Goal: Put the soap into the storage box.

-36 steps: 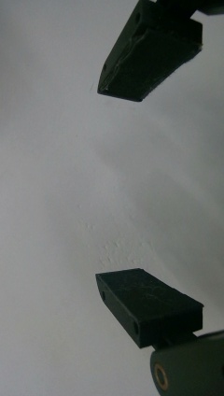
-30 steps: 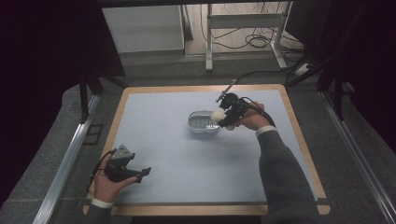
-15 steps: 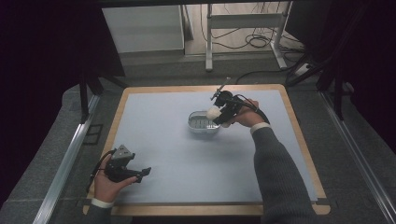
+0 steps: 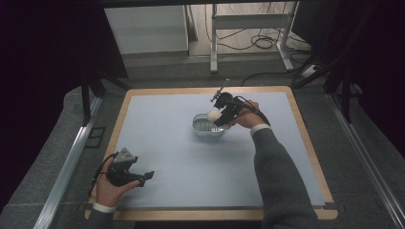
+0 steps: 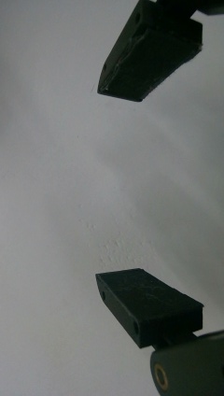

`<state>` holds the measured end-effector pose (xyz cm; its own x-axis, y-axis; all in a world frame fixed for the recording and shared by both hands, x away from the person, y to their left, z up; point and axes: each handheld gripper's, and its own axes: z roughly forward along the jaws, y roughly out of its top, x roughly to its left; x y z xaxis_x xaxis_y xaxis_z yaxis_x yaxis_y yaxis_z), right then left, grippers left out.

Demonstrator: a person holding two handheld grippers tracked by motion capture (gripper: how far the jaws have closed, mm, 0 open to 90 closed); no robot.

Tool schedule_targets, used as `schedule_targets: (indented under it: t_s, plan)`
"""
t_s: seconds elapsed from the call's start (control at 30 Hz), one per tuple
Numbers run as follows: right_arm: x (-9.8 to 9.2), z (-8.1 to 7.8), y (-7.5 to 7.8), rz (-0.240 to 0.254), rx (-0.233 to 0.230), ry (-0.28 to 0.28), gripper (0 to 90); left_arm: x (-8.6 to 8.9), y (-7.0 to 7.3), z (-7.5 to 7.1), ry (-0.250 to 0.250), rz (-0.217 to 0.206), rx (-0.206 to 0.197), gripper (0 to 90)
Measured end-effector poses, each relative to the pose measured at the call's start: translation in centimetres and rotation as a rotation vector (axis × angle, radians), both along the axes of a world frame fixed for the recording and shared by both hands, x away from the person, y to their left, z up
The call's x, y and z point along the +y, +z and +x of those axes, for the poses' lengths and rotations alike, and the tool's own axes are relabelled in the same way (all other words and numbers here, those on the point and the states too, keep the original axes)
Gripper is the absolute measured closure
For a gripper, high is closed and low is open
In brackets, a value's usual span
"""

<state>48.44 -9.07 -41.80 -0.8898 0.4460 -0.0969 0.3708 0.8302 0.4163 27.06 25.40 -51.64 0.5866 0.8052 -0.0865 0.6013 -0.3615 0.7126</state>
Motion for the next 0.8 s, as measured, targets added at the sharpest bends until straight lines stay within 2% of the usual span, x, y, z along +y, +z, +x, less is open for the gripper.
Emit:
schedule_targets:
  t_s: [0.5,0.8]
  plan:
    - [1.1,0.5,-0.5,-0.021,0.009,0.029,49.7,0.0,0.0,0.0,-0.002,0.001,0.002,9.8]
    - [2.5,1.2,-1.2,-0.039,-0.015,0.06,49.7,0.1,0.1,0.0,-0.002,-0.003,-0.004,9.8]
